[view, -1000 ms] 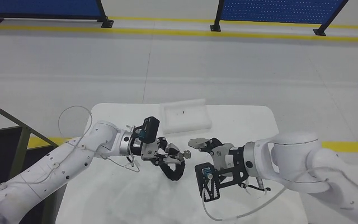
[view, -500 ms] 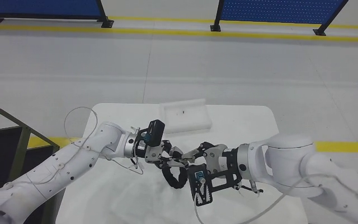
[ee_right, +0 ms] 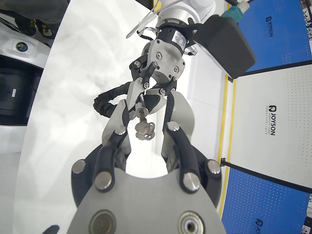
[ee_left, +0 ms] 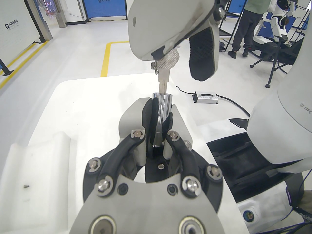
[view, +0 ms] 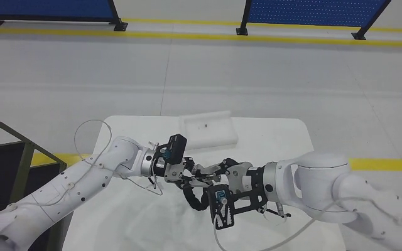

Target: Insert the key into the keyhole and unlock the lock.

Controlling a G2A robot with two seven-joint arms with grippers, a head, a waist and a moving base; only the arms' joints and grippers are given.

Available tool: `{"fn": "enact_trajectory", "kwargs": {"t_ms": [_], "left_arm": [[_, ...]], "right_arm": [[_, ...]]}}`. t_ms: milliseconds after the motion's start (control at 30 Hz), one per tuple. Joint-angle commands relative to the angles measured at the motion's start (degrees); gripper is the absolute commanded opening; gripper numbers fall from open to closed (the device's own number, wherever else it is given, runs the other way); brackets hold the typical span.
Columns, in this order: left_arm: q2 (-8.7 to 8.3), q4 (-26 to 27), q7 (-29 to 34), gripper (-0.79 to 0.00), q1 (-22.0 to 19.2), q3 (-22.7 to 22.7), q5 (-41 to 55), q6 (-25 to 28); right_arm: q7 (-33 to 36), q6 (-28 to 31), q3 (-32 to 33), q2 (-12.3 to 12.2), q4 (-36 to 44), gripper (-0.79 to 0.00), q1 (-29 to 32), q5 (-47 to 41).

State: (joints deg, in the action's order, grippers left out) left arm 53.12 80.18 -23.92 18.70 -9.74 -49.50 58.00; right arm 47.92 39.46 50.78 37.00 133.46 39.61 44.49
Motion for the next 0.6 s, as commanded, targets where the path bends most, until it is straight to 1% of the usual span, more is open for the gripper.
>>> {"fn": "enact_trajectory", "kwargs": {"t_ms": [0,67,233,333,400,433,467,500,567], "left_arm": [[-0.02,-0.1,-0.2,-0.785,0.0,0.0,-0.1,0.0],[-0.08,-0.3,-0.4,-0.785,-0.2,0.0,-0.2,0.0],[-0.31,-0.3,-1.0,-0.785,-0.3,0.0,-0.5,0.0],[-0.42,-0.2,-1.5,-0.785,-0.4,0.0,-0.8,0.0],[-0.45,-0.1,-1.8,-0.785,-0.4,0.0,-0.9,0.0],[-0.45,0.0,-1.8,-0.785,-0.4,0.0,-1.1,0.0],[-0.45,0.0,-1.9,-0.785,-0.4,0.0,-1.1,0.0],[-0.45,0.0,-2.0,-0.785,-0.4,0.0,-1.2,0.0],[-0.42,0.1,-2.1,-0.785,-0.3,0.0,-1.3,0.0]], "right_arm": [[0.4,0.1,0.3,-0.1,0.1,-0.44,0.4,0.0],[1.2,0.3,0.6,-0.2,0.0,-0.44,1.0,0.0],[1.8,0.5,1.6,-0.4,0.3,-0.471,2.3,0.1],[1.5,0.5,2.3,-0.5,0.5,-0.517,2.9,0.2],[0.5,0.8,2.8,-0.5,0.6,-0.579,3.2,0.4],[0.5,0.8,3.1,-0.6,0.6,-0.643,3.4,0.8],[0.4,0.7,3.2,-0.6,0.6,-0.751,3.6,1.0],[0.2,0.8,3.3,-0.6,0.7,-0.785,3.7,1.2],[-0.1,0.8,3.5,-0.5,0.6,-0.785,4.1,1.6]]}}
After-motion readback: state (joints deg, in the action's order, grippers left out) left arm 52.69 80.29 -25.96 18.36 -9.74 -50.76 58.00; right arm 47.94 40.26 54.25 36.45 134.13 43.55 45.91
